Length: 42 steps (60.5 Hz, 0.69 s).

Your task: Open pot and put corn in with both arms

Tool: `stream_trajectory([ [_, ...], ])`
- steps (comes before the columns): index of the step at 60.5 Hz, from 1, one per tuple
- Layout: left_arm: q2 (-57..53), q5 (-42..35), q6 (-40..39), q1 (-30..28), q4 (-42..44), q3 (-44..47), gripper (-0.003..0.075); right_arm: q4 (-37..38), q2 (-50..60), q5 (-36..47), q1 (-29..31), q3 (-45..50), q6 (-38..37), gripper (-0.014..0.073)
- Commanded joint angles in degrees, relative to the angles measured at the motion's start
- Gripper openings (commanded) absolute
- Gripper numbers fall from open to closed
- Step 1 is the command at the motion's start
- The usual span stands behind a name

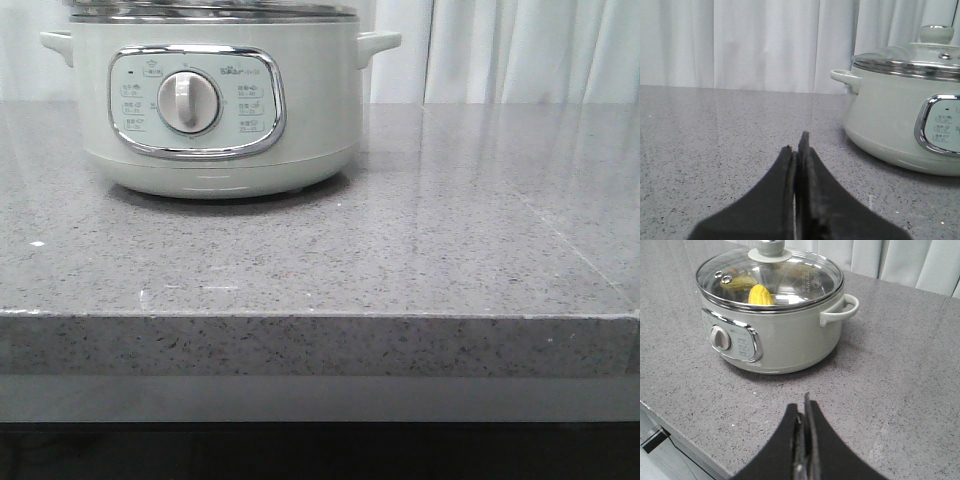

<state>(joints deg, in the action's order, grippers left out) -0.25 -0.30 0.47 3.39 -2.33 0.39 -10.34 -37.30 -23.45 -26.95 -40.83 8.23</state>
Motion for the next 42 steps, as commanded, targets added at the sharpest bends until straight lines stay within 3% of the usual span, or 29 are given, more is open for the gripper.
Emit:
stream_trajectory([
  [1, -1.1, -4.7, -0.5, -0.1, -0.1, 0.3, -0.0020, -0.1, 0.0, 4.1, 0.2, -1.5, 0.0, -0.0067],
  [34, -1.1, -4.7, -0.5, -0.1, -0.1, 0.3, -0.0020, 0.2, 1.5, 4.7, 0.4, -0.7, 0.1, -0.0067],
  [42, -1.1, -4.7, -0.5, -0.1, -0.1, 0.3, -0.0020, 0.5, 8.6, 7.8, 6.4, 4.9, 0.2, -0.0067],
])
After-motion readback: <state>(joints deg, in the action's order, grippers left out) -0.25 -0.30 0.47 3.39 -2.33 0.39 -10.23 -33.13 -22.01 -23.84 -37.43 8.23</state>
